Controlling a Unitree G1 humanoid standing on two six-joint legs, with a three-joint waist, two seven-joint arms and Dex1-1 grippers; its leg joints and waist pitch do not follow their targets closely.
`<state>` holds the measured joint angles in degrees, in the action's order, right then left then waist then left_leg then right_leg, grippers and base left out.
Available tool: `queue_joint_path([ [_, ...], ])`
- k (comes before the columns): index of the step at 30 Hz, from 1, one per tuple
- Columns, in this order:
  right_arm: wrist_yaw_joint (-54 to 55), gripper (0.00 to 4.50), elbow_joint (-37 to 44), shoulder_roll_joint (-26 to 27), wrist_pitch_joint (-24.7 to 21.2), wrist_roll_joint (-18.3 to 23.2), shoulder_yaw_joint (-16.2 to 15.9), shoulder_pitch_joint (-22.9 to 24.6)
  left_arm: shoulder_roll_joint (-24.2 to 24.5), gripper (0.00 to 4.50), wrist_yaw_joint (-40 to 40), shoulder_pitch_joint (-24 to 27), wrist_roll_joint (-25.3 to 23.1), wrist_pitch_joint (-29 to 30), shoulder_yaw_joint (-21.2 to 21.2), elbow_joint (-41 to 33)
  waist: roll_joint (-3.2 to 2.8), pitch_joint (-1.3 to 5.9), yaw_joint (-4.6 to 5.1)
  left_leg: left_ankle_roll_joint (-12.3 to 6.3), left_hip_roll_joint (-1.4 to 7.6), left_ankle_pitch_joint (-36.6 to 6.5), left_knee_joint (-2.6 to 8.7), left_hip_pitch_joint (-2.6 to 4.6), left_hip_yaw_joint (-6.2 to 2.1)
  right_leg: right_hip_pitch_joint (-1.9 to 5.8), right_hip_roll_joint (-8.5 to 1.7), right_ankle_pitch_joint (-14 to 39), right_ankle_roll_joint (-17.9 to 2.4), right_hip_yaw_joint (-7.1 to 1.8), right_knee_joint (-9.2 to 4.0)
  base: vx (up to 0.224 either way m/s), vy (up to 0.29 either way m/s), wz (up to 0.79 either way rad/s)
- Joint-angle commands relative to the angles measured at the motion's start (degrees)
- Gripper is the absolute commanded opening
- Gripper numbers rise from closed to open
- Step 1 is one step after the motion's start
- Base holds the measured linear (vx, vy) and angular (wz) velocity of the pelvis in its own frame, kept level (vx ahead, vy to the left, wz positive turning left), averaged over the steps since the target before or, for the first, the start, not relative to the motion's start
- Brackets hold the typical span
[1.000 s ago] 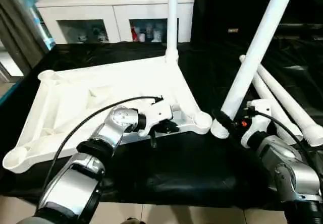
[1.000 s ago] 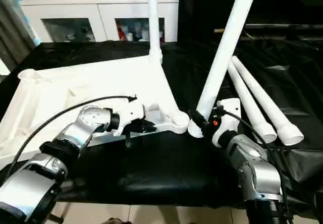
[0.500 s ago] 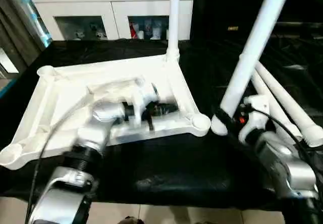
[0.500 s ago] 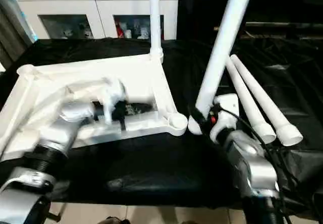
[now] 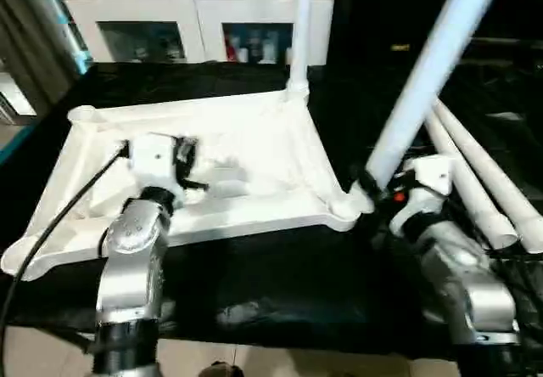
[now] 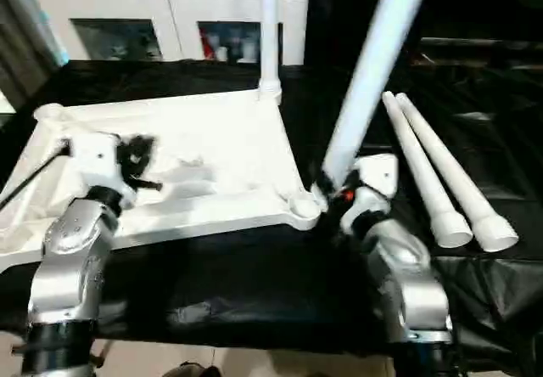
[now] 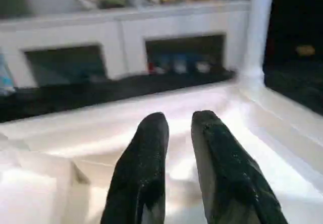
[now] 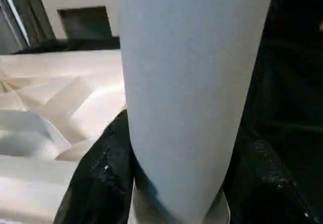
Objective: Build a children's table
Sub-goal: Move to table
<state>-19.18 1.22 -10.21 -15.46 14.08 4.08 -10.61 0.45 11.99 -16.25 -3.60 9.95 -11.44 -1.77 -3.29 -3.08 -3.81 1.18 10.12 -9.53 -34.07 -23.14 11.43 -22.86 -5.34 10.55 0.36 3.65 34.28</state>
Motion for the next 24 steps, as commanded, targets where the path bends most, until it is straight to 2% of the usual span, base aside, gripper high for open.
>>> queue_joint_path([
  [1, 1.5, 1.91, 0.1, 0.6, 2.3, 0.1, 1.4, 0.9, -0.3, 1.05, -2.0, 1.3, 0.7, -2.8, 0.4, 0.5, 1.0, 3.54, -0.02, -1.12, 3.01, -17.3, 4.57, 1.52, -1.82, 1.79, -3.08, 18.4, -7.8, -2.26, -5.04, 0.0, 0.0, 0.0],
  [2, 2.3, 1.91, 0.4, 1.3, 2.6, 0.5, 2.2, 1.6, -0.6, 1.05, -2.6, 1.8, 1.3, -4.9, 0.1, 1.9, 2.15, 3.62, 0.33, -0.99, 3.11, -16.7, 4.56, 1.55, -1.78, 1.7, -2.85, 18.4, -7.0, -2.28, -5.03, 0.0, 0.0, 0.0],
  [4, 3.1, 1.91, 1.3, 2.1, 2.4, 1.3, 3.1, 2.5, -1.0, 1.05, -3.4, 2.6, 2.1, -5.0, -0.2, 2.5, 1.61, 3.7, 0.44, -0.5, 3.12, -16.5, 4.66, 1.67, -1.8, 1.48, -2.73, 16.8, -6.5, -2.46, -4.88, 0.0, 0.0, 0.0],
  [5, 2.9, 1.91, 3.4, 2.2, 1.9, 2.1, 3.7, 4.5, -2.1, 1.05, -4.4, 4.5, 3.1, -5.2, -0.8, 3.2, 2.04, 3.8, 0.73, -0.47, 3.12, -16.4, 4.73, 1.6, -1.79, 1.57, -2.54, 14.9, -6.5, -2.4, -4.8, 0.0, 0.0, 0.0],
  [6, 2.4, 1.91, 3.9, 1.8, 1.6, 2.3, 3.6, 5.1, -3.0, 1.05, -4.9, 5.4, 2.9, -4.5, -0.8, 2.6, 2.79, 3.87, 0.66, -1.05, 3.12, -15.5, 4.63, 1.46, -1.73, 1.87, -2.72, 13.5, -6.4, -2.42, -4.58, 0.0, 0.0, 0.0],
  [7, 1.9, 1.91, 3.5, 1.3, 1.8, 2.4, 3.6, 5.3, -3.5, 1.05, -5.2, 6.2, 2.0, -4.8, -0.1, 2.4, 2.49, 3.93, 0.57, -1.3, 3.16, -15.1, 4.61, 1.47, -1.74, 1.83, -2.79, 13.0, -6.7, -2.44, -4.51, 0.0, 0.0, 0.0],
  [8, 1.3, 1.91, 2.4, 1.1, 2.0, 2.5, 3.5, 4.7, -3.9, 1.05, -5.3, 6.7, 1.1, -5.1, 0.6, 2.3, 2.92, 3.91, 0.41, -1.84, 3.16, -14.5, 4.57, 1.31, -1.71, 1.86, -2.91, 13.0, -6.7, -2.44, -4.55, 0.0, 0.0, 0.0],
  [9, 1.1, 1.91, 2.0, 1.0, 2.2, 2.4, 3.4, 4.5, -3.9, 1.05, -5.3, 6.8, 0.7, -4.9, 0.9, 2.3, 2.8, 3.74, 0.57, -1.81, 3.14, -15.3, 4.62, 1.4, -1.67, 1.63, -2.84, 14.0, -6.6, -2.43, -4.82, 0.0, 0.0, 0.0],
  [10, 0.5, 1.91, 0.7, 0.6, 2.6, 2.2, 3.2, 3.9, -3.9, 1.05, -5.5, 7.0, -0.4, -4.5, 1.9, 2.2, 3.29, 3.66, 0.63, -1.31, 3.28, -16.0, 4.76, 1.48, -1.77, 1.59, -2.52, 14.8, -6.3, -2.27, -4.94, 0.0, 0.0, 0.0],
  [11, -0.1, 1.91, -3.2, -0.2, 4.0, 0.4, 2.2, 1.5, -3.8, 1.05, -6.9, 6.9, -2.5, -5.1, 3.9, 2.4, 4.04, 3.1, 0.35, -2.37, 2.45, -17.6, 6.17, -1.3, -4.51, 3.51, -2.62, 14.0, -6.4, 0.79, -3.53, 0.0, 0.0, 0.0],
  [12, -0.3, 1.91, -4.2, -0.3, 4.6, 0.1, 2.1, 0.8, -3.8, 1.05, -7.5, 6.7, -2.6, -4.8, 4.5, 2.3, 2.3, 3.61, 1.27, -2.19, 3.95, -23.4, 7.01, -0.22, -7.49, 3.33, -1.45, 12.5, -6.6, 2.09, -2.83, 0.0, 0.0, 0.0],
  [13, -0.2, 1.91, -5.0, -0.1, 4.9, 0.0, 2.1, 0.0, -3.5, 1.05, -8.1, 6.4, -3.0, -5.5, 4.8, 2.3, 1.6, 3.54, 1.72, -2.27, 4.95, -25.8, 7.12, 0.47, -9.11, 2.93, -1.15, 10.2, -7.9, 2.43, -2.17, -0.02, -0.057, 0.46],
  [14, 0.0, 1.91, -5.1, 0.2, 5.0, 0.0, 2.2, -0.4, -3.1, 1.05, -8.4, 6.3, -3.1, -5.8, 5.0, 2.2, 0.92, 3.06, 3.01, -3.6, 6.56, -29.2, 8.26, 0.8, -12.6, 2.6, 0.09, 8.7, -9.8, 2.91, 0.26, 0.003, -0.091, 0.5],
  [15, 0.2, 1.91, -5.5, 0.5, 5.2, -0.2, 2.1, -0.8, -2.7, 1.05, -8.4, 6.0, -2.8, -5.3, 4.8, 2.1, 0.72, 2.88, 3.69, -4.91, 6.98, -31.6, 9.26, 1.74, -15.53, 2.03, 0.87, 10.4, -11.6, 2.99, 2.66, 0.003, -0.091, 0.5],
  [16, 0.4, 1.91, -5.8, 0.6, 5.3, -0.4, 2.0, -1.0, -2.4, 1.05, -8.5, 5.9, -2.7, -4.9, 4.7, 2.0, 0.79, 2.8, 3.8, -5.61, 6.77, -31.9, 9.51, 2.01, -16.84, 1.73, 1.17, 11.5, -12.5, 2.5, 3.55, -0.006, -0.151, 0.53],
  [17, 1.0, 1.91, -6.0, 0.8, 5.4, -0.4, 2.1, -0.9, -1.7, 1.05, -8.4, 5.6, -3.5, -4.4, 4.6, 2.2, 0.69, 2.8, 3.4, -5.83, 5.22, -31.9, 9.8, 1.79, -18.34, 1.53, 1.07, 11.8, -14.4, 1.32, 4.03, -0.009, -0.215, 0.68],
  [18, 1.3, 1.91, -5.9, 1.0, 5.5, -0.1, 2.4, -0.6, -1.2, 1.05, -8.2, 5.4, -4.3, -3.9, 5.0, 2.3, 0.91, 2.67, 2.85, -4.79, 1.92, -32.1, 9.86, 0.26, -18.29, 2.33, 0.77, 11.2, -18.1, 0.35, 2.62, -0.009, -0.215, 0.68],
  [19, 1.2, 1.91, -5.6, 1.5, 4.8, 1.0, 2.8, -0.3, -0.8, 1.05, -7.7, 5.1, -4.0, -2.7, 4.9, 2.6, 0.51, 2.67, 2.54, -3.77, 1.78, -32.0, 9.0, 0.65, -17.4, 2.12, 0.29, 12.1, -20.0, -0.03, 1.33, -0.011, -0.262, 0.65],
  [20, 1.3, 1.91, -5.2, 1.7, 4.7, 1.4, 2.9, 0.1, -0.4, 1.05, -7.0, 4.7, -3.9, -3.2, 5.0, 3.1, 3.4, 2.85, 1.85, -2.0, -3.45, -26.9, 2.81, -1.51, -13.17, 3.51, -3.01, 20.2, -24.5, -1.15, -4.77, -0.006, -0.139, 0.29],
  [21, 1.3, 1.91, -4.8, 1.9, 4.8, 1.3, 2.8, 0.5, 0.0, 1.05, -5.9, 4.4, -3.3, -3.1, 5.0, 3.5, 4.75, 3.29, 1.16, -2.33, -5.99, -18.8, -7.09, 1.84, -7.03, 1.56, -3.91, 26.7, -24.5, -1.44, -9.74, -0.052, -0.265, 0.43],
  [22, 1.5, 1.91, -4.2, 2.6, 5.6, 1.1, 2.3, 1.6, 1.2, 1.05, -4.1, 3.5, -2.2, -1.5, 5.0, 3.9, 3.9, 0.99, -1.54, -4.0, -4.7, -10.6, -9.32, -1.41, -4.35, 4.73, -5.68, 39.9, -9.2, -4.99, -8.46, -0.029, -0.23, 0.12],
  [23, 1.5, 1.91, -4.2, 2.6, 5.6, 1.1, 2.3, 1.6, 1.2, 1.05, -4.1, 3.5, -2.2, -1.5, 5.0, 3.9, 4.36, 1.37, -2.41, -3.85, -4.28, -10.0, -7.31, -1.47, -4.52, 5.96, -6.2, 42.5, -1.5, -6.67, -8.11, -0.032, -0.318, 0.16],
  [24, 1.6, 1.91, -4.1, 2.8, 5.9, 1.1, 2.2, 1.8, 1.5, 1.05, -4.1, 3.2, -2.2, -0.9, 5.0, 4.0, 5.04, 1.74, -3.47, -4.33, -2.78, -11.6, -4.48, -0.53, -5.63, 7.25, -7.83, 43.2, 6.3, -7.89, -6.93, 0.014, -0.192, 0.02],
])
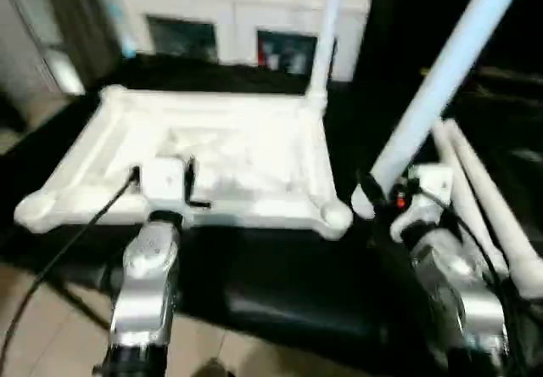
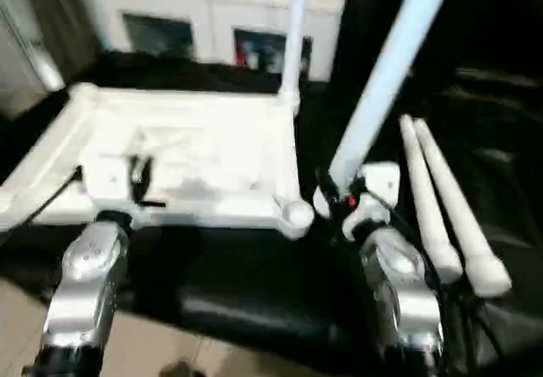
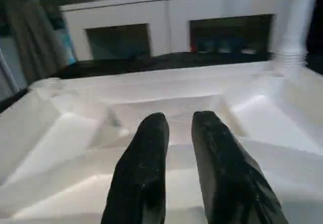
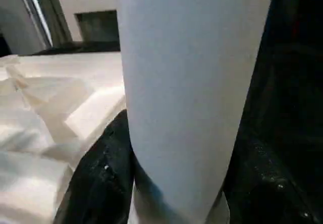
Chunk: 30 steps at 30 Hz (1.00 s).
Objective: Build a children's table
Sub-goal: Move to table
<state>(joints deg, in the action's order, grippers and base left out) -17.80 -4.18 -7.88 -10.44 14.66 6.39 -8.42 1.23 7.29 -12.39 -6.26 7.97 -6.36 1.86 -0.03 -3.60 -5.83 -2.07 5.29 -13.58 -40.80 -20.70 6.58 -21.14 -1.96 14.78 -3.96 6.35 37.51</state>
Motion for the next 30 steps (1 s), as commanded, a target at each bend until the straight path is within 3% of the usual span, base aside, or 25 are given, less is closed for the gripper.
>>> queue_joint_path([
  [1, 1.1, 1.91, 1.7, 1.7, 0.9, 0.1, -0.4, 0.3, 1.0, 1.05, -1.7, -2.5, 1.6, 1.9, -2.1, 1.8, 0.85, 2.83, -2.16, -1.77, 2.32, -8.0, 2.94, -1.88, -1.17, 5.61, -12.04, 39.0, 11.2, -11.23, -10.01, -0.012, -0.162, 0.15],
  [2, 1.2, 1.91, 2.0, 1.9, 0.9, 0.0, -0.8, 0.7, 1.1, 1.05, -2.6, -3.0, 1.8, 1.9, -2.6, 2.3, 0.97, 3.12, -2.57, -2.64, 2.23, -7.9, 3.42, -0.78, -1.37, 5.69, -12.21, 39.6, 9.1, -12.41, -10.29, -0.007, -0.142, 0.19],
  [3, 1.2, 1.91, 2.2, 2.0, 0.9, -0.1, -1.0, 0.8, 1.1, 1.05, -3.0, -3.3, 1.9, 1.9, -2.8, 2.6, 0.55, 3.47, -3.25, -2.39, 2.12, -6.7, 3.55, -0.65, -1.51, 6.05, -11.89, 37.9, 6.9, -12.63, -10.04, -0.007, -0.142, 0.19],
  [4, 1.2, 1.91, 2.8, 2.2, 0.6, -0.2, -1.5, 1.2, 1.2, 1.05, -3.7, -4.1, 2.2, 2.4, -3.4, 3.3, 0.82, 3.25, -3.52, -2.05, 2.04, -4.1, 3.5, -1.59, -1.9, 6.97, -11.01, 32.6, 3.8, -12.36, -9.65, 0.014, -0.104, 0.09],
  [5, 1.1, 1.91, 3.5, 2.3, 0.3, -0.2, -1.9, 1.6, 1.3, 1.05, -4.3, -4.6, 2.1, 3.0, -3.5, 3.8, 0.69, 2.95, -3.71, -1.8, 1.83, -2.0, 3.65, -2.06, -2.07, 7.09, -10.18, 29.8, 3.7, -11.38, -9.46, 0.0, 0.0, 0.0],
  [6, 0.9, 1.91, 3.9, 2.2, 0.0, -0.1, -2.2, 1.6, 1.1, 1.05, -4.8, -5.2, 2.4, 3.7, -3.9, 4.1, 0.2, 3.16, -3.84, -2.13, 1.47, 6.1, 6.42, -1.77, -1.54, 6.01, -5.88, 16.2, 6.3, -7.72, -8.76, 0.0, 0.0, 0.0],
  [7, 0.6, 1.91, 3.9, 2.1, -0.3, 0.0, -2.4, 1.6, 0.8, 1.05, -4.9, -5.4, 2.6, 4.3, -4.1, 4.2, -0.45, 3.31, -3.74, -2.51, 2.12, 8.9, 7.56, -1.74, -1.45, 5.64, -4.81, 11.2, 7.2, -6.15, -8.58, 0.0, 0.0, 0.0],
  [8, 0.5, 1.91, 3.7, 2.0, -0.4, 0.0, -2.5, 1.5, 0.6, 1.05, -4.9, -5.4, 2.7, 4.4, -4.1, 4.2, -1.39, 3.88, -2.99, -4.47, 6.47, 11.6, 8.65, -0.87, -2.96, 3.83, -3.97, 1.5, 8.7, -4.48, -6.8, 0.049, 0.06, 0.0],
  [9, 0.4, 1.91, 3.5, 1.8, -0.6, -0.3, -2.6, 1.3, 0.4, 1.05, -4.3, -5.1, 2.9, 4.3, -3.8, 3.9, -2.31, 4.67, -2.53, -5.8, 10.02, 13.3, 8.83, 0.82, -4.49, 2.58, -4.52, -2.9, 7.6, -4.43, -5.12, 0.049, 0.06, 0.0],
  [10, 0.5, 1.91, 3.3, 1.5, -0.8, -0.5, -2.6, 1.1, 0.3, 1.05, -3.7, -4.6, 3.0, 4.0, -3.3, 3.5, -1.54, 5.63, -1.41, -11.63, 15.05, 19.7, 8.36, 3.29, -6.71, 0.4, -7.81, -9.8, 3.3, -5.37, -2.04, 0.049, 0.061, 0.08],
  [11, 0.7, 1.91, 3.2, 1.0, -1.5, -1.1, -2.5, 0.3, 0.1, 1.05, -1.9, -3.7, 4.3, 3.4, -2.0, 2.9, -0.53, 5.92, -0.84, -13.24, 13.69, 24.3, 6.84, 2.93, -5.88, -0.47, -9.16, -14.7, -0.2, -6.41, -1.8, 0.031, 0.051, 0.07],
  [12, 0.8, 1.91, 3.2, 0.8, -1.9, -1.0, -2.4, -0.2, -0.1, 1.05, -0.8, -3.3, 5.1, 3.4, -1.5, 2.7, 0.61, 5.18, -0.93, -11.27, 9.69, 19.5, 6.81, -0.18, -3.03, 1.36, -9.18, -17.0, -3.2, -6.7, -2.83, 0.031, 0.051, 0.07],
  [13, 0.8, 1.91, 3.3, 0.8, -2.1, -1.0, -2.2, -0.4, -0.1, 1.05, -0.3, -3.1, 5.7, 3.6, -1.3, 2.7, 0.59, 4.97, -1.33, -9.15, 7.68, 15.2, 6.93, -1.44, -1.81, 2.41, -8.71, -16.7, -3.7, -6.58, -3.25, 0.0, 0.0, 0.0],
  [14, 0.8, 1.91, 3.3, 0.8, -2.1, -1.0, -2.2, -0.4, -0.1, 1.05, -0.3, -3.1, 5.7, 3.6, -1.3, 2.7, 0.37, 4.74, -1.65, -5.42, 7.01, 7.3, 7.5, -1.29, -0.83, 2.56, -7.92, -10.1, -3.8, -6.06, -4.8, 0.0, 0.0, 0.0],
  [15, 0.0, 1.91, 2.9, -0.3, -2.0, -1.9, -2.6, -1.3, -0.4, 1.05, 2.1, -2.2, 6.9, 2.5, 0.1, 2.4, 0.95, 4.24, -1.14, -3.41, 7.52, 3.7, 8.49, -1.3, -0.55, 2.78, -7.24, -4.0, -3.6, -5.58, -5.35, 0.0, 0.0, 0.0],
  [16, 0.0, 1.91, 2.7, -0.4, -2.0, -1.9, -2.6, -1.4, -0.5, 1.05, 2.3, -2.1, 7.0, 2.5, 0.2, 2.3, 0.54, 4.16, -1.01, -2.67, 8.07, 1.9, 8.78, -0.8, -0.55, 2.33, -7.07, -1.2, -3.7, -5.46, -5.6, -0.049, 0.057, 0.06],
  [17, -0.3, 1.91, 2.0, -1.0, -2.1, -2.1, -2.4, -2.1, -0.8, 1.05, 3.4, -1.6, 7.8, 2.3, 0.8, 2.0, 0.23, 4.12, -0.32, -2.03, 9.33, -0.4, 9.43, -0.06, -0.76, 2.02, -7.12, 1.2, -5.0, -5.31, -5.63, -0.05, 0.062, 0.02],
  [18, -0.2, 1.91, 1.2, -1.6, -2.1, -2.3, -2.1, -2.9, -1.2, 1.05, 4.0, -1.4, 8.5, 2.1, 1.1, 1.8, 0.77, 3.92, 0.37, -1.39, 9.88, -2.4, 9.98, -0.08, -0.59, 2.04, -7.12, 2.5, -5.8, -5.12, -5.79, -0.05, 0.062, 0.02],
  [20, -0.3, 1.91, 0.9, -2.1, -2.4, -2.1, -2.0, -3.5, -1.1, 1.05, 4.6, -1.2, 8.4, 1.4, 1.6, 1.4, 0.64, 3.57, 0.76, 0.43, 9.68, -6.9, 10.22, 0.57, 0.17, 1.65, -7.49, 6.3, -6.5, -5.29, -6.73, -0.057, 0.055, 0.03],
  [23, 0.4, 1.91, 0.7, -2.6, -2.5, -2.3, -1.8, -4.2, -0.5, 1.05, 4.3, -1.6, 7.7, 0.6, 2.1, 1.9, 1.27, 2.98, 1.1, 2.45, 9.09, -10.3, 10.53, 0.46, 1.06, 1.62, -7.59, 14.1, -4.6, -5.45, -7.75, -0.018, 0.016, 0.02],
  [24, 0.7, 1.91, 0.7, -2.6, -2.5, -2.5, -1.7, -4.4, -0.2, 1.05, 4.2, -1.8, 7.7, 0.5, 2.3, 2.1, 1.23, 2.97, 1.07, 2.93, 9.07, -10.8, 10.54, 0.59, 1.25, 1.41, -7.72, 16.2, -3.7, -5.54, -8.14, 0.0, 0.0, 0.0],
  [28, 2.5, 1.91, 0.9, -2.4, -1.4, -3.7, -1.0, -5.5, 1.8, 1.05, 11.9, -2.4, 10.0, -2.3, 5.3, 2.6, 1.21, 3.08, 1.02, 3.82, 9.06, -10.4, 10.84, 0.47, 1.2, 1.28, -7.74, 16.4, -2.5, -5.49, -8.19, 0.0, 0.0, 0.0],
  [30, 1.9, 1.91, 0.4, -2.8, -1.4, -2.8, -0.6, -6.2, 5.4, 1.05, 22.5, -3.2, 10.2, -3.3, 10.6, 3.6, 1.33, 3.38, 0.93, 3.65, 9.18, -8.7, 10.81, 0.53, 1.41, 1.31, -7.83, 12.9, -3.0, -5.62, -7.66, 0.0, 0.0, 0.0],
])
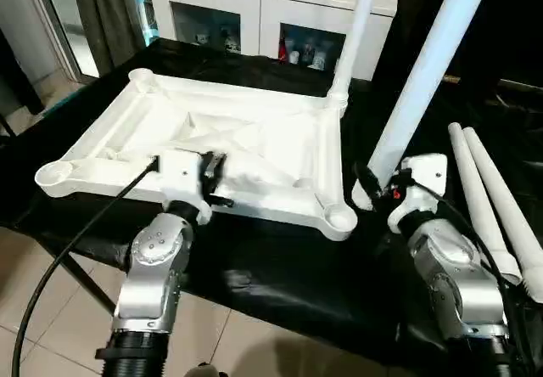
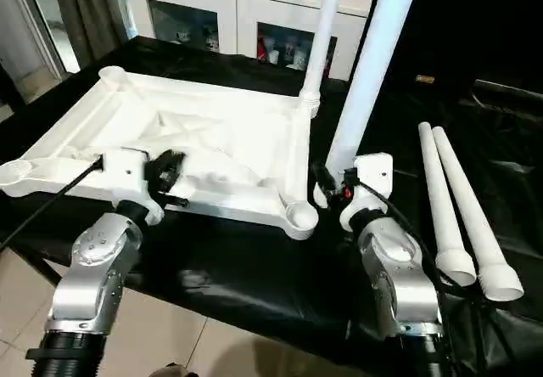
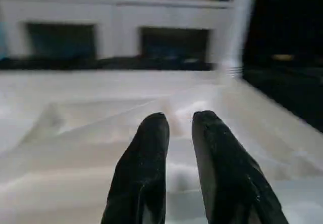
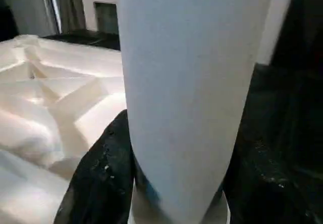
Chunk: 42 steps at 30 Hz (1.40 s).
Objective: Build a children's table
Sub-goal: Move to table
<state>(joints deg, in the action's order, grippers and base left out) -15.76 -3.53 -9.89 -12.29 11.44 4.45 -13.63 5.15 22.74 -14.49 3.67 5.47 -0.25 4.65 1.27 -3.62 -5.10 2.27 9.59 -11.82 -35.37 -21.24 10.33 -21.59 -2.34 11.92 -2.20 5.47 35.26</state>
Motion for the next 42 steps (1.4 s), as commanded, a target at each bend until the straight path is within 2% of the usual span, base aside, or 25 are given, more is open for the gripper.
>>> queue_joint_path([
  [1, -0.3, 1.91, -0.3, -0.9, 0.4, 0.6, 1.3, -1.1, 2.1, 1.22, 8.8, -1.3, 0.1, -0.9, 5.5, 1.1, 0.0, 3.35, -0.01, -1.0, 4.73, -9.8, 5.39, 1.13, -2.32, 1.6, -7.46, 15.1, -4.7, -4.78, -5.54, 0.0, 0.0, 0.0],
  [5, -4.1, 1.91, -2.1, -4.1, 0.5, 0.1, 0.4, -1.8, 7.1, 1.42, 27.6, -6.5, 2.3, 0.4, 12.0, 6.7, 0.05, 3.7, -0.09, -1.41, 4.55, -5.7, 5.14, 1.1, -1.72, 1.95, -7.43, 7.8, -6.7, -4.81, -4.38, 0.0, 0.0, 0.0],
  [6, -6.3, 1.91, -2.1, -5.8, 0.3, 0.3, 0.1, -1.9, 8.8, 1.66, 32.4, -9.8, 0.8, -0.4, 14.1, 11.0, -0.72, 3.87, -0.12, -1.45, 4.41, -5.2, 4.98, 1.16, -1.64, 2.01, -7.36, 6.1, -6.9, -4.78, -4.34, 0.0, 0.0, 0.0],
  [13, -9.7, 1.91, -1.0, -8.4, -1.5, 2.1, 1.2, -1.5, 10.5, 1.86, 39.1, -18.6, -2.7, -3.1, 17.4, 22.9, -0.54, 4.11, 0.22, -3.87, 4.28, -4.3, 4.56, 1.01, -1.32, 2.68, -7.61, 1.2, -10.0, -4.73, -4.07, 0.0, 0.0, 0.0],
  [15, -9.0, 1.91, -0.7, -8.0, -1.8, 3.1, 2.2, -1.2, 9.6, 1.86, 36.2, -21.6, -3.8, -6.8, 16.7, 27.9, -1.71, 4.24, -0.01, -3.36, 4.46, -4.7, 4.52, 1.11, -1.49, 2.73, -7.61, 1.5, -10.2, -4.65, -3.96, 0.0, 0.0, 0.0],
  [16, -8.7, 1.91, -0.4, -7.7, -2.1, 3.7, 2.6, -1.1, 9.1, 1.86, 34.9, -22.1, -3.1, -7.6, 15.8, 28.7, -1.28, 4.31, 0.13, -3.21, 4.72, -5.4, 4.57, 1.18, -1.53, 2.85, -7.63, 0.7, -10.8, -4.59, -3.92, 0.0, 0.0, 0.0],
  [18, -6.4, 1.91, 2.0, -6.7, -3.8, 4.8, 4.2, 0.2, 6.2, 1.86, 22.7, -21.7, 0.7, -7.0, 8.2, 27.8, -2.07, 4.51, -0.04, -3.84, 4.72, -5.6, 4.31, 1.12, -1.5, 2.98, -7.73, -1.6, -12.9, -4.47, -3.51, 0.0, 0.0, 0.0],
  [21, -0.8, 1.91, 3.3, -3.2, -3.5, 4.5, 6.3, 2.6, 2.9, 1.86, 7.7, -14.8, 2.1, -4.8, 0.1, 20.5, -1.87, 4.61, -0.08, -5.07, 4.5, -4.8, 4.0, 0.7, -1.32, 3.14, -7.82, -0.7, -13.4, -4.34, -3.58, 0.0, 0.0, 0.0],
  [23, 1.4, 1.91, 4.0, -1.1, -3.1, 4.2, 6.0, 4.6, 0.7, 1.86, 0.7, -8.5, 1.9, -2.7, -3.9, 14.4, -0.41, 4.2, 0.38, -5.76, 4.44, -5.5, 4.13, 0.43, -1.09, 3.07, -7.78, 5.9, -11.9, -4.06, -4.42, 0.0, 0.0, 0.0],
  [25, 1.7, 1.91, 4.4, 0.2, -3.1, 4.4, 5.0, 5.5, -0.8, 1.86, -2.9, -4.7, 1.2, -0.7, -5.8, 10.6, 0.14, 4.25, 0.65, -6.09, 4.26, -4.7, 4.12, 0.37, -0.9, 2.64, -7.0, 9.4, -9.2, -4.05, -4.67, 0.0, 0.0, 0.0],
  [27, 1.9, 1.91, 4.1, 1.8, -3.2, 4.6, 3.9, 5.2, -2.5, 1.86, -6.4, -1.8, 0.8, -1.6, -7.6, 7.3, -0.66, 4.11, 0.49, -5.96, 4.36, -5.2, 4.24, 0.41, -1.09, 2.42, -7.27, 11.6, -8.3, -4.01, -4.9, 0.0, 0.0, 0.0],
  [28, 2.2, 1.91, 4.1, 2.4, -3.5, 4.6, 3.5, 5.0, -3.1, 1.86, -8.3, -0.9, 0.6, -2.3, -8.2, 6.3, -0.32, 3.77, 0.69, -5.29, 4.9, -6.9, 4.62, 0.88, -1.41, 1.77, -6.22, 14.2, -6.9, -3.35, -5.56, 0.0, 0.0, 0.0],
  [29, 2.2, 1.91, 4.1, 2.4, -3.5, 4.6, 3.5, 5.0, -3.1, 1.86, -8.3, -0.9, 0.6, -2.3, -8.2, 6.3, -1.27, 3.78, 1.23, -4.22, 6.59, -9.5, 5.46, 2.11, -2.44, 1.15, -4.56, 14.3, -5.8, -2.32, -5.84, 0.0, 0.0, 0.0],
  [30, 1.6, 1.91, 3.2, 3.0, -3.7, 3.9, 1.8, 3.7, -3.0, 1.86, -10.2, -0.3, 0.0, -1.4, -8.3, 4.9, -1.45, 3.92, 1.86, -5.18, 11.26, -10.3, 7.4, 3.3, -5.24, 0.81, -3.79, 11.7, -4.4, -1.32, -3.98, 0.0, 0.0, 0.0],
  [31, 1.5, 1.91, 3.2, 3.0, -3.8, 3.7, 1.5, 3.5, -2.9, 1.86, -10.7, -0.2, -0.2, -1.0, -8.1, 4.5, -2.05, 4.09, 2.0, -5.84, 14.12, -9.8, 8.53, 3.58, -6.84, 0.51, -3.86, 9.4, -3.7, -0.97, -1.61, -0.021, -0.051, 0.09],
  [32, 1.4, 1.91, 3.1, 3.1, -3.8, 3.6, 1.4, 3.4, -2.9, 1.86, -10.9, -0.2, -0.3, -0.8, -8.0, 4.3, -2.1, 3.85, 2.32, -7.69, 16.74, -9.5, 9.97, 3.76, -7.57, -1.18, -3.76, 8.0, -2.2, -0.94, 2.54, 0.0, 0.0, 0.0],
  [33, 0.9, 1.91, 3.2, 2.9, -4.1, 3.4, 0.8, 3.0, -2.2, 1.86, -12.0, -0.4, -1.5, -0.4, -7.5, 3.4, -1.57, 3.77, 2.55, -8.45, 17.05, -9.5, 10.41, 4.13, -7.57, -2.19, -3.72, 7.7, -2.2, -1.31, 4.07, -0.008, -0.104, 0.17],
  [34, 0.8, 1.91, 3.3, 2.8, -4.2, 3.4, 0.8, 2.9, -2.2, 1.86, -12.6, -0.3, -1.8, 0.0, -7.4, 2.7, -1.36, 3.63, 2.55, -10.39, 15.68, -8.9, 10.24, 4.08, -6.34, -3.15, -3.77, 5.5, -4.2, -1.99, 4.96, 0.002, -0.165, 0.2],
  [36, 0.6, 1.91, 3.3, 2.6, -4.2, 3.4, 0.9, 2.9, -2.2, 1.86, -13.3, -0.3, -1.9, 1.7, -7.5, 1.8, 0.18, 3.9, 2.79, -12.18, 9.68, -13.4, 7.59, 2.64, -1.78, -1.92, -4.57, -1.7, -14.0, -2.82, 1.03, -0.004, -0.181, 0.17],
  [37, 0.6, 1.91, 3.1, 2.4, -4.3, 3.4, 1.5, 2.9, -2.6, 1.86, -14.0, -0.1, -1.4, 2.9, -8.1, 0.7, 3.13, 4.17, 1.35, -10.85, -1.39, -14.9, -3.94, -0.45, 3.07, 0.71, -6.03, 3.3, -20.0, -5.09, -5.78, 0.025, -0.197, 0.09],
  [38, 0.6, 1.91, 3.1, 2.3, -4.3, 3.4, 1.5, 3.0, -2.6, 1.86, -14.0, -0.1, -1.4, 3.0, -8.1, 0.6, 3.14, 4.69, -0.9, -9.82, -1.44, -8.7, -6.26, -3.39, 0.62, 4.6, -9.5, 3.9, -17.9, -7.8, -5.87, 0.01, -0.278, 0.07],
  [39, 0.8, 1.91, 3.0, 2.0, -4.5, 3.6, 1.8, 3.1, -2.2, 1.86, -14.4, 0.2, -1.7, 3.4, -7.8, -0.3, 3.0, 3.87, -1.18, -6.09, -0.72, -1.6, -3.69, -3.84, -0.96, 4.28, -9.67, 2.3, -8.5, -7.12, -4.82, 0.016, -0.179, 0.03],
  [40, 0.8, 1.91, 3.1, 1.9, -4.7, 3.8, 1.8, 3.3, -1.9, 1.86, -13.9, 0.4, -1.6, 3.0, -7.3, -0.7, 2.13, 3.95, -1.15, -4.59, 0.47, 0.0, -0.12, -2.87, -2.22, 4.21, -8.7, 0.8, -1.0, -5.8, -4.15, -0.037, -0.139, -0.01],
  [41, 0.8, 1.91, 3.1, 1.9, -4.7, 3.8, 1.8, 3.3, -1.9, 1.86, -13.9, 0.4, -1.6, 3.0, -7.3, -0.7, 2.13, 3.95, -1.15, -4.59, 0.47, 0.0, -0.12, -2.87, -2.22, 4.21, -8.7, 0.8, -1.0, -5.8, -4.15, -0.051, -0.114, -0.05],
  [42, 0.4, 1.91, 3.1, 1.7, -5.1, 3.9, 1.4, 3.6, -1.5, 1.86, -12.4, 0.6, -0.8, 2.2, -6.6, -1.6, 1.12, 4.47, -0.44, -6.53, 3.08, 0.3, 2.43, -1.91, -4.15, 3.62, -6.66, -1.2, 3.3, -4.05, -3.5, -0.051, -0.114, -0.05],
])
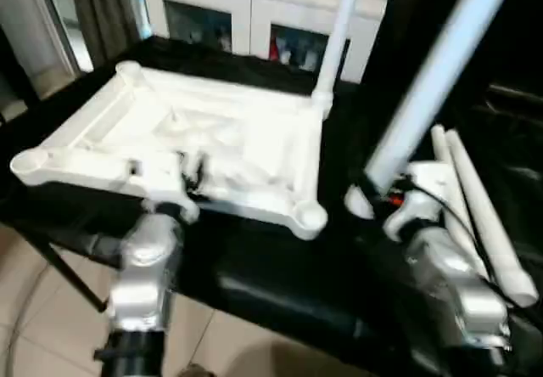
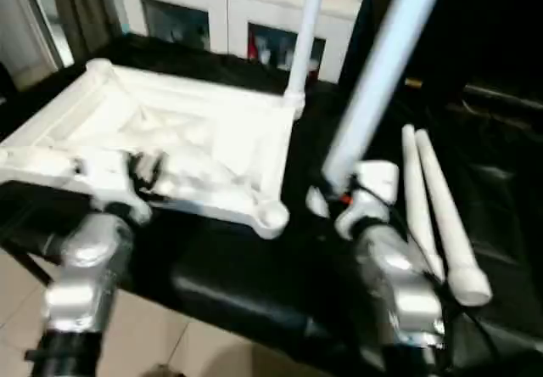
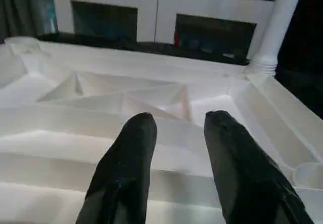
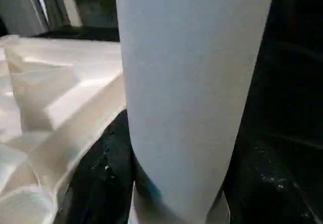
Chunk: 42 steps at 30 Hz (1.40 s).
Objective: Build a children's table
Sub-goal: Move to table
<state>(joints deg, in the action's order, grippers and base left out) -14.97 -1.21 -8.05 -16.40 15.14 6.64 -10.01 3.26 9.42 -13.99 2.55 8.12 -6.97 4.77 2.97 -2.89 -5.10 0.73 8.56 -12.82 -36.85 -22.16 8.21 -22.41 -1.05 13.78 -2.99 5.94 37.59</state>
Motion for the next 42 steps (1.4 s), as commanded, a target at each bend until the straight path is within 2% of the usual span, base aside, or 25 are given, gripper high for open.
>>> queue_joint_path([
  [1, -0.6, 1.91, 0.7, -0.2, -1.2, 0.2, -1.2, 0.1, 0.4, 1.86, 1.1, 0.1, 0.9, -0.2, 0.1, -2.3, -1.15, 3.79, -0.65, -5.09, 4.75, -0.8, 4.04, 0.01, -2.0, 3.75, -7.77, -1.1, 4.9, -4.35, -6.31, -0.053, -0.09, 0.0],
  [4, -0.8, 1.91, 0.8, 0.0, -0.9, 0.1, -1.7, 0.6, 0.5, 1.86, 0.8, 0.3, 1.1, 0.6, 0.0, -3.4, -1.05, 2.61, -0.75, -2.89, 4.87, -8.2, 5.44, 1.92, -0.62, 3.14, -8.02, 16.2, 1.7, -3.73, -9.3, -0.029, -0.036, 0.09],
  [8, -0.5, 1.91, -0.1, 0.6, -0.5, 0.0, -2.2, 0.3, 2.3, 1.86, 3.7, 0.4, 0.3, 2.1, 1.6, -3.7, -1.15, 2.04, -0.53, -0.19, 5.62, -12.7, 6.46, 3.07, -0.56, 2.78, -8.41, 26.6, 2.0, -2.95, -10.73, 0.0, 0.0, 0.0],
  [13, -1.2, 1.91, -0.9, 1.1, -0.4, -0.1, -2.6, -0.5, 5.2, 1.86, 10.0, 0.2, -0.2, 1.5, 6.7, -3.1, -1.57, 2.78, -0.72, 0.97, 6.75, -10.6, 7.35, 2.59, -1.12, 3.4, -9.19, 15.8, -1.6, -3.9, -8.66, 0.0, 0.0, 0.0],
  [18, -1.8, 1.91, -0.9, 1.0, -0.8, 0.1, -3.3, -1.0, 5.3, 1.86, 12.0, -0.7, 0.9, 2.5, 7.8, -2.2, -2.39, 2.49, -0.24, 2.07, 6.59, -21.6, 8.47, 4.66, -0.27, 4.64, -8.09, 17.3, -5.6, -3.36, -8.67, 0.021, 0.007, -0.01],
  [19, -2.0, 1.91, -0.6, 0.8, -1.0, -0.1, -3.7, -0.8, 4.6, 1.86, 11.4, -1.0, 1.6, 2.9, 7.1, -2.1, -3.52, 2.17, 0.21, 3.96, 7.31, -27.6, 7.99, 10.21, 1.7, 2.01, -5.93, 23.8, -5.9, -4.19, -10.14, 0.0, 0.0, 0.0],
  [20, -1.9, 1.91, -0.5, 0.7, -1.0, -0.2, -3.8, -0.7, 4.4, 1.86, 11.1, -1.0, 1.9, 3.2, 6.9, -2.2, -2.69, 0.78, 0.84, 5.25, 7.8, -33.1, 8.02, 12.4, 1.49, 0.04, -4.91, 27.2, -5.4, -2.99, -9.81, 0.0, 0.0, 0.0],
  [21, -1.9, 1.91, -0.3, 0.6, -1.1, -0.2, -3.9, -0.6, 4.0, 1.86, 10.8, -1.1, 2.3, 3.6, 6.5, -2.2, -2.15, 0.83, 1.02, 6.33, 9.92, -38.7, 9.56, 14.75, 0.91, -0.56, -4.54, 26.8, -4.4, -1.91, -7.74, 0.062, -0.005, -0.39],
  [23, -1.9, 1.91, -0.1, 0.5, -1.2, -0.3, -4.0, -0.5, 3.7, 1.86, 10.6, -1.1, 2.8, 4.0, 6.2, -2.3, -1.7, 0.67, 1.26, 5.92, 11.18, -42.8, 11.82, 14.33, 1.55, -0.06, -5.72, 22.8, -4.4, -1.9, -4.56, 0.109, -0.009, -0.71],
  [24, -1.7, 1.91, 0.1, 0.6, -1.0, -0.3, -3.9, -0.3, 3.7, 1.86, 10.4, -0.9, 2.8, 4.2, 6.1, -2.5, -0.38, 1.45, 0.24, 2.07, 4.24, -33.1, 8.43, 5.86, 2.33, 7.61, -9.18, 30.5, -1.0, -5.35, -8.7, 0.126, -0.017, -0.69],
  [25, -1.7, 1.91, 0.1, 0.6, -1.0, -0.3, -3.9, -0.3, 3.8, 1.86, 10.4, -0.8, 2.8, 4.0, 6.1, -2.6, 0.87, 2.52, -1.87, -3.23, 0.37, -13.7, -1.08, 2.07, 1.57, 11.19, -14.05, 45.1, 2.3, -10.51, -11.55, 0.162, -0.054, -0.35],
  [26, -1.7, 1.91, 0.0, 0.7, -1.0, -0.4, -3.7, -0.3, 4.0, 1.86, 10.2, -0.6, 2.7, 3.6, 6.0, -2.8, 0.17, 2.81, -2.45, -4.24, 0.13, -8.1, -3.13, -0.38, 0.23, 12.31, -15.09, 44.0, 1.5, -11.52, -11.23, 0.162, -0.054, -0.35],
  [27, -1.7, 1.91, -0.1, 0.7, -0.9, -0.4, -3.6, -0.4, 4.4, 1.86, 10.2, -0.3, 2.6, 3.6, 6.0, -3.1, 0.81, 3.5, -2.3, -3.82, -0.77, -0.3, -4.31, -4.41, -1.56, 13.74, -12.29, 25.6, 0.8, -9.96, -8.66, 0.176, -0.064, -0.11],
  [28, -1.7, 1.91, -0.3, 0.7, -0.9, -0.4, -3.6, -0.5, 4.7, 1.86, 10.3, -0.1, 2.6, 3.5, 6.0, -3.2, 0.81, 3.71, -2.19, -3.58, -1.32, 3.8, -3.57, -4.81, -1.77, 13.39, -10.55, 12.8, 0.2, -8.63, -7.82, 0.154, -0.04, -0.1],
  [29, -1.7, 1.91, -0.5, 0.7, -0.8, -0.6, -3.6, -0.7, 5.0, 1.86, 10.7, 0.1, 2.8, 3.4, 5.8, -3.5, 0.15, 3.83, -1.47, -3.78, -1.57, 15.5, -0.12, -4.66, -1.91, 11.21, -6.82, -12.9, 0.7, -4.37, -5.56, 0.165, -0.059, -0.14],
  [30, -1.8, 1.91, -0.6, 0.7, -0.8, -0.6, -3.7, -0.8, 5.2, 1.86, 11.1, 0.2, 3.0, 3.3, 5.7, -3.7, -2.15, 4.33, -1.26, -6.16, -0.65, 27.6, 4.04, -3.16, -2.37, 9.37, -3.45, -31.8, 3.5, -0.79, -2.68, 0.087, -0.032, -0.06],
  [31, -1.8, 1.91, -0.9, 0.5, -0.7, -0.7, -3.8, -1.0, 5.7, 1.86, 12.1, 0.6, 3.3, 2.5, 5.7, -4.3, -4.57, 4.32, 0.37, -17.2, 6.41, 30.5, 5.42, 0.25, -6.65, 5.28, -3.36, -29.6, 7.9, 0.66, 0.58, -0.021, -0.021, -0.18],
  [32, -1.9, 1.91, -1.0, 0.4, -0.6, -0.7, -4.0, -1.2, 6.3, 1.86, 12.6, 0.8, 3.2, 2.8, 5.7, -4.5, -4.79, 5.04, 2.66, -26.07, 11.66, 39.6, 4.58, 2.69, -10.69, 2.39, -5.14, -22.4, 8.4, -1.33, 5.44, 0.0, 0.0, 0.0],
  [33, -1.9, 1.91, -1.0, 0.4, -0.6, -0.7, -4.0, -1.2, 6.3, 1.86, 12.6, 0.8, 3.2, 2.8, 5.7, -4.5, -4.36, 4.98, 2.52, -30.84, 14.0, 54.9, 2.98, 6.27, -14.04, -1.7, -9.29, -10.0, 7.1, -7.1, 4.16, -0.023, -0.02, -0.29],
  [34, -2.0, 1.91, -1.0, 0.3, -0.5, -0.7, -4.1, -1.4, 6.7, 1.86, 12.7, 1.0, 2.8, 3.1, 5.8, -4.4, -3.51, 4.8, 3.03, -28.04, 12.99, 55.6, 2.63, 5.73, -13.62, -2.37, -10.22, -10.7, 7.7, -9.31, 3.13, -0.038, 0.052, -0.25],
  [35, -2.1, 1.91, -1.1, 0.2, -0.5, -0.7, -4.1, -1.4, 7.2, 1.86, 13.2, 1.0, 2.7, 3.1, 6.0, -4.3, -1.71, 4.56, 2.0, -19.53, 5.97, 42.3, 2.83, 1.48, -9.96, 0.4, -9.19, -15.9, 8.5, -9.75, -0.6, -0.098, 0.144, -0.34],
  [36, -2.3, 1.91, -1.1, 0.0, -0.4, -0.7, -4.2, -1.5, 8.3, 1.86, 15.4, 1.4, 3.2, 3.7, 6.6, -4.5, -1.15, 3.44, 0.46, -10.71, 0.3, 20.3, 3.28, -2.34, -4.8, 2.91, -8.29, -14.4, 6.0, -7.1, -4.03, -0.106, 0.163, -0.2],
  [38, -2.9, 1.91, -1.0, -0.4, -0.4, -0.6, -4.2, -1.6, 10.6, 2.14, 20.6, 2.2, 5.2, 5.3, 7.8, -5.7, -1.34, 3.18, 0.36, -0.89, 1.64, -0.3, 5.74, -1.39, -3.39, 4.38, -7.59, -1.1, -0.8, -5.83, -4.61, -0.081, 0.08, -0.17],
  [39, -3.2, 1.91, -1.1, -0.6, -0.4, -0.7, -4.1, -1.8, 12.2, 2.14, 23.7, 2.6, 6.4, 5.9, 8.7, -6.4, -2.31, 3.11, 0.97, 2.28, 2.47, -6.9, 7.36, -0.88, -3.0, 4.33, -6.32, 5.6, -4.2, -4.74, -4.66, -0.067, 0.047, -0.19],
  [42, -4.9, 1.91, -1.1, -1.6, -0.6, -0.8, -4.6, -2.1, 16.9, 2.24, 30.9, 2.8, 7.2, 7.1, 11.5, -7.2, -2.92, 2.72, 2.34, 7.54, 3.54, -24.3, 8.87, 0.35, -2.91, 2.79, -5.77, 16.1, -5.8, -4.49, -5.56, -0.065, 0.06, -0.21],
])
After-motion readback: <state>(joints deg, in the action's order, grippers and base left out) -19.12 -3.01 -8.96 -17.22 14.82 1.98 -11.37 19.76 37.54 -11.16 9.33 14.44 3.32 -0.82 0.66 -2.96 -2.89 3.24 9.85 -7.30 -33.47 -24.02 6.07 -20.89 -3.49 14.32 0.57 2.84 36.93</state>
